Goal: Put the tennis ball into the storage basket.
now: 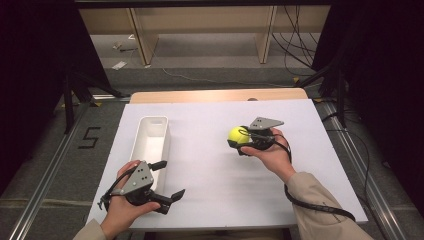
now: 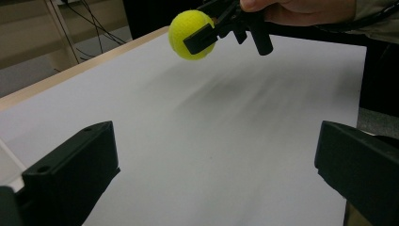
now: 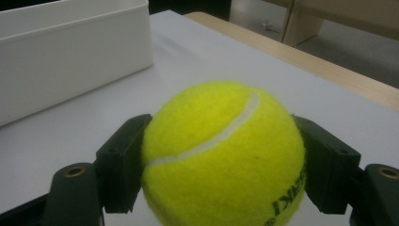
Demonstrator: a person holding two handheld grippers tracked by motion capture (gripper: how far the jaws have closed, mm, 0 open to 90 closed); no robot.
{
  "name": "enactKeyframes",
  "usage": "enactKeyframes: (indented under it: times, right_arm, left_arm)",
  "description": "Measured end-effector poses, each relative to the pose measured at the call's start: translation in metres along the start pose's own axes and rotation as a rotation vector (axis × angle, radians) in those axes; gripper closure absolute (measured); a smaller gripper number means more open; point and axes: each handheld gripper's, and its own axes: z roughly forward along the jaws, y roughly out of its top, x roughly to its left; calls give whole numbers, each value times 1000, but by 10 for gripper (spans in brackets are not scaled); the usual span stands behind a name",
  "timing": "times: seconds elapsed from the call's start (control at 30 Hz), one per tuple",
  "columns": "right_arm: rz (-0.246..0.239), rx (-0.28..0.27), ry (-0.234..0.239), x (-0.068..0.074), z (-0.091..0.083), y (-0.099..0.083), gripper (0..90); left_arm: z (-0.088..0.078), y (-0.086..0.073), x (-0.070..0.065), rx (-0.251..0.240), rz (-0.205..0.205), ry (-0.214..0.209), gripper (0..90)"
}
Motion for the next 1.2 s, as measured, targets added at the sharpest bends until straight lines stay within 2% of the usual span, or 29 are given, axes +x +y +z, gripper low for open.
enactKeyframes:
  times: [1.2]
  right_arm:
    - [-10,-47,14,6,5,17,270]
  left_arm:
    - [0,0,0,-3,-2,-2,0]
